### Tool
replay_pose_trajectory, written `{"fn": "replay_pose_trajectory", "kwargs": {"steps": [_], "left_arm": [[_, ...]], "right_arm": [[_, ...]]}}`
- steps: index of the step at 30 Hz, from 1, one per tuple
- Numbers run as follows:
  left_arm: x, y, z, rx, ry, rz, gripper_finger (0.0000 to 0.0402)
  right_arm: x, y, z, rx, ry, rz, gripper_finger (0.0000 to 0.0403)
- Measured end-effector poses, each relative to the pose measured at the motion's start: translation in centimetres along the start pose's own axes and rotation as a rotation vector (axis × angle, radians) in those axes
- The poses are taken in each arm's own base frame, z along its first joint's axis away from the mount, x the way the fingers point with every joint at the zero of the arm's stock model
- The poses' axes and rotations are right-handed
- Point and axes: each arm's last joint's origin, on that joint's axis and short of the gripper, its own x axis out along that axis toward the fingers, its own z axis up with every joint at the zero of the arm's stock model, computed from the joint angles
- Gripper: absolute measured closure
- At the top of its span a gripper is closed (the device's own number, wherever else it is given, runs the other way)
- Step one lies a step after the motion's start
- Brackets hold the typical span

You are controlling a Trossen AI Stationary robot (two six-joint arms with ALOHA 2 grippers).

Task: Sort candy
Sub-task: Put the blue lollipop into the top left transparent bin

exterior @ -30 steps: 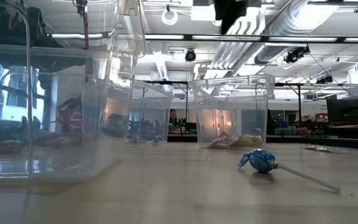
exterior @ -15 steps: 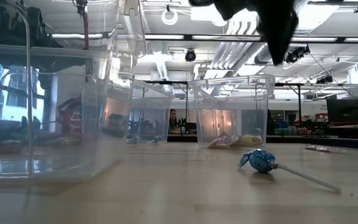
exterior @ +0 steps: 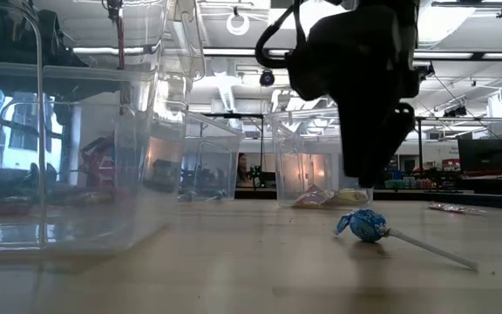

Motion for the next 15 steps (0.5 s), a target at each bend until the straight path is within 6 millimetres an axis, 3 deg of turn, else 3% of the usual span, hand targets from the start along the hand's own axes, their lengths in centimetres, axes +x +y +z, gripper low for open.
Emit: {"fn": "replay_pose_trajectory", "kwargs": {"steps": [9, 15], "left_arm": [[0.0, 0.0, 0.0, 0.000, 0.000, 0.000, 0.0402], [0.0, 0.0, 0.0, 0.000, 0.000, 0.000, 0.0401]], "right_arm": [[1.7, -0.1, -1.5, 0.120, 0.012, 0.035, 0.0178], [1.7, 1.6, -1.6, 0.120, -0.020, 0.186, 0.0178]]}}
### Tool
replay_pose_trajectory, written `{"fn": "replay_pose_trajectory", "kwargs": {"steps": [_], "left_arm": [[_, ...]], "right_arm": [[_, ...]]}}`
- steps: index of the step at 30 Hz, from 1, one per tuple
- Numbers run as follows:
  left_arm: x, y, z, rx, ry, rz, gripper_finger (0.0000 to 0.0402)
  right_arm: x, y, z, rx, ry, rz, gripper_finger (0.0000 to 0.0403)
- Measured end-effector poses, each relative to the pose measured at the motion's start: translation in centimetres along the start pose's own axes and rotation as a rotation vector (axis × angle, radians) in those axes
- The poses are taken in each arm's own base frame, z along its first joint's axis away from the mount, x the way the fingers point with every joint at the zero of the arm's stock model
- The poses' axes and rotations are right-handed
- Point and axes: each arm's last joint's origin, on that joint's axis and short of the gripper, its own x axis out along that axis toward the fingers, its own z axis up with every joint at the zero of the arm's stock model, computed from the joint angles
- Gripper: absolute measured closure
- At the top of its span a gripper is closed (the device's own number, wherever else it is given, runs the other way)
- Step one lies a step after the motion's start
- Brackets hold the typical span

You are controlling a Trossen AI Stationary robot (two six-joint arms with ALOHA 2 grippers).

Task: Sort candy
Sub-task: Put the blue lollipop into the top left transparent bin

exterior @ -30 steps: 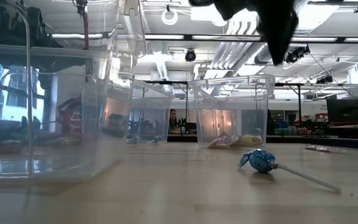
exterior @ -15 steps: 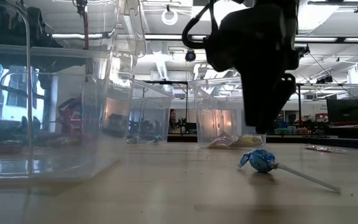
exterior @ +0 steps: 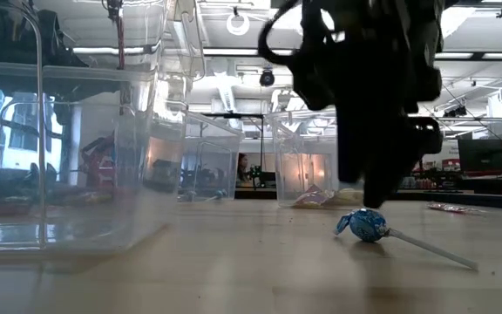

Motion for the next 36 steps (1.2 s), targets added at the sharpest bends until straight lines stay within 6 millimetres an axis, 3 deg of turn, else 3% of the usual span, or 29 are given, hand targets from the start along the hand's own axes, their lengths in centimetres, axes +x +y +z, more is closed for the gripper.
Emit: {"fn": "replay_pose_trajectory", "kwargs": {"steps": [7, 18, 21, 26, 31, 33, 36], "left_arm": [[0.0, 0.0, 0.0, 0.000, 0.000, 0.000, 0.0402], [0.0, 0.0, 0.0, 0.000, 0.000, 0.000, 0.0402], [0.0, 0.0, 0.0, 0.000, 0.000, 0.000, 0.0401], [0.0, 0.0, 0.0, 0.000, 0.000, 0.000, 0.0402], [0.0, 0.0, 0.0, 0.000, 0.000, 0.000, 0.0401], [0.0, 0.0, 0.0, 0.000, 0.000, 0.000, 0.0402], [0.0, 0.0, 0.0, 0.000, 0.000, -0.001, 0.0401]], "right_arm": [[0.3, 0.1, -0.1, 0.093, 0.000, 0.009, 0.0178], [3.0, 0.0, -1.1, 0.165, 0.051, -0.031, 0.0189], [3.2, -0.2, -1.1, 0.190, 0.050, -0.045, 0.0229], [3.0, -0.3, -1.2, 0.172, 0.039, -0.057, 0.0362], [1.2, -0.3, -0.9, 0.139, 0.029, -0.059, 0.0360], [-0.9, -0.2, -0.6, 0.122, 0.012, -0.088, 0.0354], [-5.7, 0.8, 0.5, 0.055, -0.080, -0.096, 0.0364]]}}
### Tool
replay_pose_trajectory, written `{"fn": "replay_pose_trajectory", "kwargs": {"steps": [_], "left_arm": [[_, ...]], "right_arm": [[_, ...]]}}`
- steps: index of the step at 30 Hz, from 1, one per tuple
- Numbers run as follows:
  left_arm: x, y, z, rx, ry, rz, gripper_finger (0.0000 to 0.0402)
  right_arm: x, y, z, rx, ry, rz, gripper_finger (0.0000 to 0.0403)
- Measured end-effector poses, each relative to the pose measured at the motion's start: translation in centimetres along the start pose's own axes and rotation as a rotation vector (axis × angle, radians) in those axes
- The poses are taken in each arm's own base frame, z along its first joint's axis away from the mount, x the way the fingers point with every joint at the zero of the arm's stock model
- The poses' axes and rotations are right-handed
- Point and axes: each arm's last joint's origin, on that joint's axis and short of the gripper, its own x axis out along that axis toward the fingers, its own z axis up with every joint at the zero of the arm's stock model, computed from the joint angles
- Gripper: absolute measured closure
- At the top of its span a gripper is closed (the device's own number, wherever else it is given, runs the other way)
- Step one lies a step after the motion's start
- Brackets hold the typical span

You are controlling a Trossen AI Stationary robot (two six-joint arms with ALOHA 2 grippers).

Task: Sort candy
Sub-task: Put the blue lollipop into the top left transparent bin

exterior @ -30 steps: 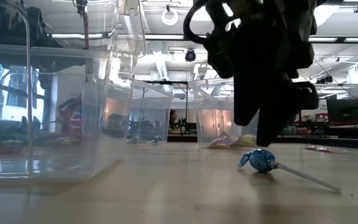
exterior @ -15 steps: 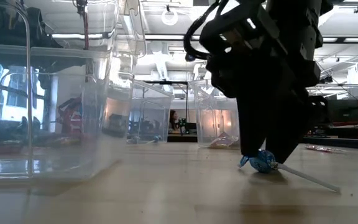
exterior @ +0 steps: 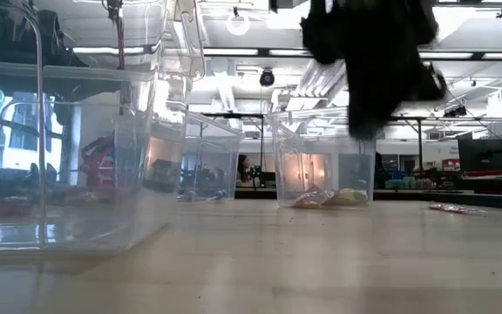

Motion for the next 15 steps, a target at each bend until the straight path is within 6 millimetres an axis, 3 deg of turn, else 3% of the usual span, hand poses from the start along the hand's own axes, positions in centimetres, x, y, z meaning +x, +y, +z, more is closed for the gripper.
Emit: {"fn": "replay_pose_trajectory", "kwargs": {"steps": [4, 7, 10, 15], "left_arm": [[0.0, 0.0, 0.0, 0.000, 0.000, 0.000, 0.0401], [0.0, 0.0, 0.0, 0.000, 0.000, 0.000, 0.0402], [0.0, 0.0, 0.0, 0.000, 0.000, 0.000, 0.0401], [0.0, 0.0, 0.0, 0.000, 0.000, 0.000, 0.0401]], "right_arm": [[-6.6, 0.8, 2.8, -0.150, -0.249, 0.053, 0.0366], [-11.0, 0.7, 6.3, -0.172, -0.485, 0.080, 0.0366], [-12.7, -0.2, 10.4, -0.186, -0.652, 0.055, 0.0366], [-13.6, -1.9, 17.9, -0.210, -0.913, 0.178, 0.0359]]}}
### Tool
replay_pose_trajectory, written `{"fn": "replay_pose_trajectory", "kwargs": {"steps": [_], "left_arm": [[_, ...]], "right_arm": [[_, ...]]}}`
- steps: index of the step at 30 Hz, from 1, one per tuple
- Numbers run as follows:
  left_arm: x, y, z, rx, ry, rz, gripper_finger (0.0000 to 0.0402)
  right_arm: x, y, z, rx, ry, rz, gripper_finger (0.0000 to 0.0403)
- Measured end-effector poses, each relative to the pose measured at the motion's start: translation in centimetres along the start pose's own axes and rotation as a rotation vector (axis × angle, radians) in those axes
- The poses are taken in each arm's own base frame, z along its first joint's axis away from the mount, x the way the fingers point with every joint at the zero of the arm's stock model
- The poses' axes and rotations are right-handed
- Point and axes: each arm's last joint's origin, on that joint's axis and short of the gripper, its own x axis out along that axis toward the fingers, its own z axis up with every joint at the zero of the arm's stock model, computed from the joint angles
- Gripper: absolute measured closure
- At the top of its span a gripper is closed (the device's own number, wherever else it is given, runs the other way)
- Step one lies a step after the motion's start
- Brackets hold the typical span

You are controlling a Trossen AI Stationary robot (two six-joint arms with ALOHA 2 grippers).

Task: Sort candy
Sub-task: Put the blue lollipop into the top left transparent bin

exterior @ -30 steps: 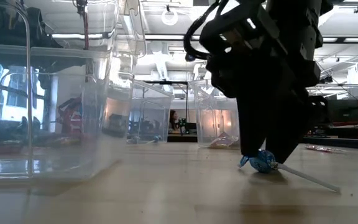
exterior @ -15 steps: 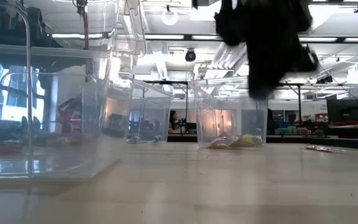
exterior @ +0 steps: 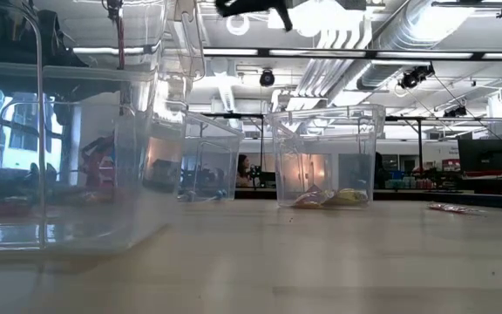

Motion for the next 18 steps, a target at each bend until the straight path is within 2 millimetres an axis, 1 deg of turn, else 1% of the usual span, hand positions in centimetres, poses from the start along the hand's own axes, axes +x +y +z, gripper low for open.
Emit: {"fn": "replay_pose_trajectory", "kwargs": {"steps": [2, 5, 7, 9, 11, 14, 18], "left_arm": [[0.0, 0.0, 0.0, 0.000, 0.000, 0.000, 0.0401], [0.0, 0.0, 0.0, 0.000, 0.000, 0.000, 0.0402], [0.0, 0.0, 0.0, 0.000, 0.000, 0.000, 0.0401], [0.0, 0.0, 0.0, 0.000, 0.000, 0.000, 0.0402], [0.0, 0.0, 0.0, 0.000, 0.000, 0.000, 0.0401], [0.0, 0.0, 0.0, 0.000, 0.000, 0.000, 0.0401], [0.0, 0.0, 0.0, 0.000, 0.000, 0.000, 0.0401]], "right_arm": [[2.3, -1.8, 0.9, 0.024, -0.065, 0.013, 0.0357], [5.6, -4.6, 1.3, 0.076, -0.096, 0.032, 0.0356], [7.4, -6.1, 1.4, 0.112, -0.109, 0.050, 0.0354], [9.0, -7.4, 1.0, 0.160, -0.095, 0.044, 0.0349], [10.4, -8.5, 0.2, 0.208, -0.061, 0.028, 0.0338], [11.8, -9.5, -0.8, 0.252, -0.026, 0.007, 0.0305], [11.8, -9.4, -0.3, 0.248, -0.054, 0.017, 0.0246]]}}
